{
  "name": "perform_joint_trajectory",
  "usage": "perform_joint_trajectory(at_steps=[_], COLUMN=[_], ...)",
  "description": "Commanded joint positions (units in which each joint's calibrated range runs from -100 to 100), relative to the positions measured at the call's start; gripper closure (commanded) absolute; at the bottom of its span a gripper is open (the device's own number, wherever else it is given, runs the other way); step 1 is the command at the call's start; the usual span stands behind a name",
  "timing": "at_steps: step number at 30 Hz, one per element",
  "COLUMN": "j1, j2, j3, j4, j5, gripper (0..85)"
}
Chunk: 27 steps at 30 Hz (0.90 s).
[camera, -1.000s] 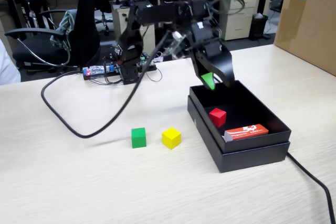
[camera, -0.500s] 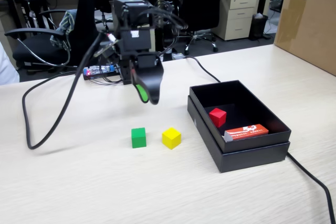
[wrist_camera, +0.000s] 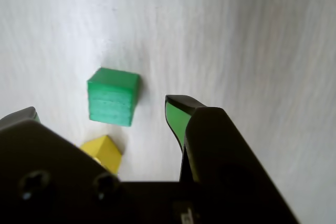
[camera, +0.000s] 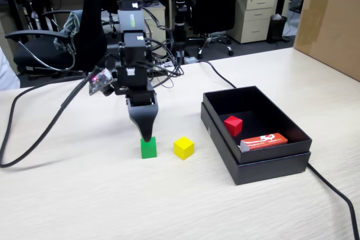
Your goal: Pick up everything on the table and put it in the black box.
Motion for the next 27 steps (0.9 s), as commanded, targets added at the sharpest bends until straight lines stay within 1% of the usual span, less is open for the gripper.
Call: perform_joint_trajectory(at_steps=[1, 5, 14, 15, 19, 21, 22, 23, 25, 27], j1=[-0.39, -0.49, -0.15, -0.05, 0.2, 0.29, 0.34, 0.34, 0.34, 0.34], j2=[2.9, 8.4, 15.17, 15.63, 17.01, 17.35, 17.47, 17.47, 17.35, 16.67], j3=[7.02, 10.38, 11.55, 11.65, 12.28, 12.64, 12.91, 13.19, 13.73, 14.09], j4=[-0.13, -0.13, -0.13, -0.13, -0.13, -0.13, -0.13, -0.13, -0.13, -0.13], j5=[0.2, 0.29, 1.07, 1.12, 1.42, 1.71, 1.86, 2.1, 2.34, 2.49], gripper=[37.4, 37.6, 38.3, 38.7, 44.6, 50.5, 55.7, 66.4, 77.0, 84.6])
